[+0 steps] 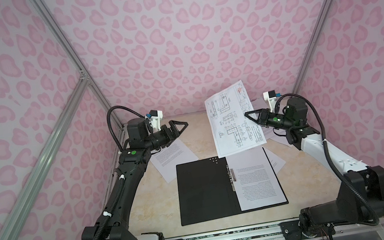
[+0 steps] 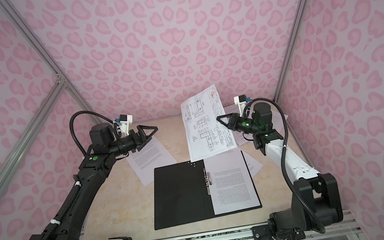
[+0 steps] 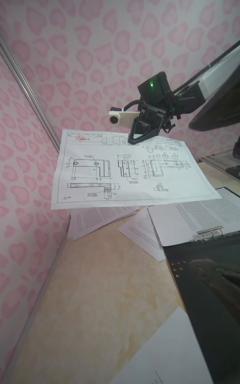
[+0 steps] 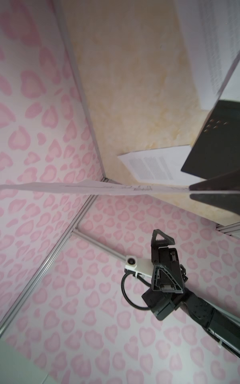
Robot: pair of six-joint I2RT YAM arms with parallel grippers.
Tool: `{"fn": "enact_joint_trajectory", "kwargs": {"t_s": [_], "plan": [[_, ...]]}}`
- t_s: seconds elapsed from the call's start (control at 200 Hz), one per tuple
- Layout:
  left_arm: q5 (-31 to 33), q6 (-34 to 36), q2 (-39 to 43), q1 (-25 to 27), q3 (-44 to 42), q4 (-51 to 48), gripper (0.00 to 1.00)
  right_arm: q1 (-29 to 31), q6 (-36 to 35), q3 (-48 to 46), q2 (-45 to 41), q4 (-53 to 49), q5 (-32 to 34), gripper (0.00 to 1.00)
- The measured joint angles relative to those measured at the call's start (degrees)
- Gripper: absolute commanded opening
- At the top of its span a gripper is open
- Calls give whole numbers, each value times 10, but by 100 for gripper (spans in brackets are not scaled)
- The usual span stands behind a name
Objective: Put the files into the folder
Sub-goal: 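Lower the drawing sheet onto the open folder beside the metal clip with both grippers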
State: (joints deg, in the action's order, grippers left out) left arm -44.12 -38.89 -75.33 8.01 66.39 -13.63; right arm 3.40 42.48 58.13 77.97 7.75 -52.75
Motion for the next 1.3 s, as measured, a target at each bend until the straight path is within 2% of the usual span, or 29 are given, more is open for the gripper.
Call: {"fn": "enact_joint_trajectory", "kwargs": {"t_s": [0.085, 0.14, 0.2, 0.305, 0.465, 0.79, 1.3], "plan": [[2, 26, 17, 2, -42, -23, 98, -19, -78, -39, -38, -143, 62, 0], [2, 48, 28, 6, -68, -48, 97, -30, -133, -64, -50, -237, 126, 0], [6, 65, 34, 11, -85, -63, 98, -36, -173, -88, -54, -289, 176, 0], [10, 94, 42, 22, -109, -86, 97, -42, -239, -140, -62, -329, 219, 0], [11, 116, 54, 29, -120, -106, 98, -42, -285, -168, -49, -330, 249, 0], [17, 126, 84, 35, -126, -107, 98, -15, -311, -158, -18, -335, 247, 0], [19, 126, 86, 35, -127, -108, 98, 12, -292, -177, -44, -362, 262, 0]]}}
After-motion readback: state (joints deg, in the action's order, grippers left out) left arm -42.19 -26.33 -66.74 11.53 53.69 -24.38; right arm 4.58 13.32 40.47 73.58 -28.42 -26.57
